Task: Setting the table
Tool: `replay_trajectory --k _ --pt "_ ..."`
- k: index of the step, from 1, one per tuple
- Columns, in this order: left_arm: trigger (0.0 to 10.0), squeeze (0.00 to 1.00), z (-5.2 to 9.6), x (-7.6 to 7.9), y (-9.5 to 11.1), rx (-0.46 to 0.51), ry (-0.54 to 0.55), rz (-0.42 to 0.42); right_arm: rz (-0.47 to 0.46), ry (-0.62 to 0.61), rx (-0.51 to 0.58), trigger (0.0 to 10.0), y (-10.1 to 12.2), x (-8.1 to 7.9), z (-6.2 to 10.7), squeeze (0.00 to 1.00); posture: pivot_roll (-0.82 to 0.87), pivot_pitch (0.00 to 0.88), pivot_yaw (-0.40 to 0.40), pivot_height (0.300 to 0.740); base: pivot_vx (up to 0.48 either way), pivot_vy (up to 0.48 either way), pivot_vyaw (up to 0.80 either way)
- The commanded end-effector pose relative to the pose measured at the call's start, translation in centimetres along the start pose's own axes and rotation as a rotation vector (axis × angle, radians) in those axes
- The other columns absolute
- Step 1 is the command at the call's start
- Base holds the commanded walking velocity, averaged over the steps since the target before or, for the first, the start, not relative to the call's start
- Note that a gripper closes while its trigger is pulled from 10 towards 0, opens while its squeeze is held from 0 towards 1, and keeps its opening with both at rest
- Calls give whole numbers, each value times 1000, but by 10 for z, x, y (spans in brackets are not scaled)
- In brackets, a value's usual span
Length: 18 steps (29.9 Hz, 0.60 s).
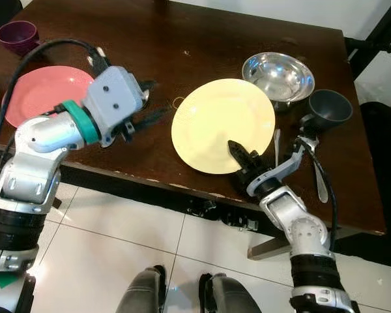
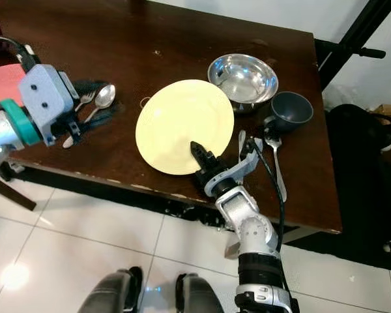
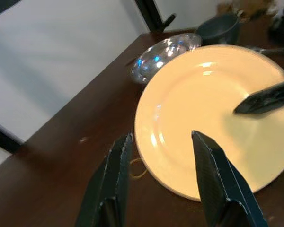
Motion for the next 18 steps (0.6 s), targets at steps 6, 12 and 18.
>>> replay_trajectory --k 6,12,18 --pt "10000 24 -7 9 2 15 -39 18 33 -39 -44 10000 -8 11 9 1000 102 141 0 740 0 0 0" --pt "10000 20 -8 11 1 15 -37 31 109 -38 -65 10000 -8 12 12 1000 94 135 -6 740 0 0 0" --pt "10000 20 -10 13 1 22 -32 44 302 -43 -103 10000 -4 13 16 0 82 129 -8 740 0 0 0"
Point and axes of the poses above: a point about 5 cm out from each wrist's last joint towards the gripper, its own z axis pointing back from the gripper into the wrist, its own y axis along the axis of the wrist's last joint, x = y × z, the point moved 2 cm from there along -z, pointing out of the wrist towards the gripper, and after that the axes turned 3 degrees about z, right-handed, at the moved point
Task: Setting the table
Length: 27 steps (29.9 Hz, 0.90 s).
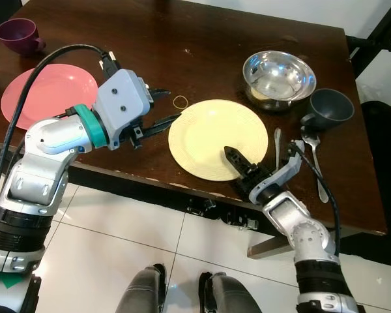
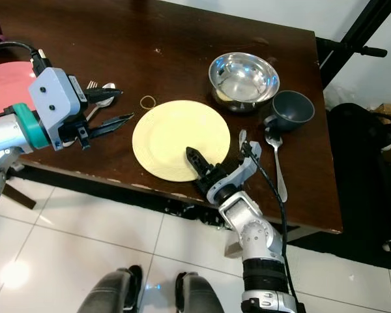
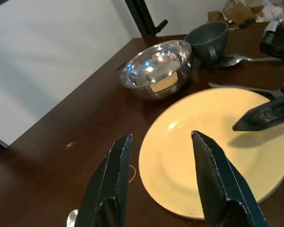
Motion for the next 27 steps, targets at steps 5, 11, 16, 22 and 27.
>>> replay_trajectory --k 5,11,16,22,27 --pt "10000 20 -5 7 0 17 -14 23 229 -8 -70 10000 4 4 10 0 64 119 -16 740 0 0 0" --pt "10000 16 -8 8 0 30 -9 28 277 -1 -119 10000 9 7 21 0 47 111 -27 740 0 0 0" --pt "10000 20 -11 10 1 38 -5 33 348 -24 -125 10000 21 16 34 0 30 96 -32 740 0 0 0" --pt "10000 24 -12 11 0 42 -4 36 386 -41 -111 10000 29 21 37 0 23 90 -31 740 0 0 0" --pt "10000 24 -14 12 1 50 -4 39 404 -68 -83 10000 43 27 47 0 16 77 -25 740 0 0 0"
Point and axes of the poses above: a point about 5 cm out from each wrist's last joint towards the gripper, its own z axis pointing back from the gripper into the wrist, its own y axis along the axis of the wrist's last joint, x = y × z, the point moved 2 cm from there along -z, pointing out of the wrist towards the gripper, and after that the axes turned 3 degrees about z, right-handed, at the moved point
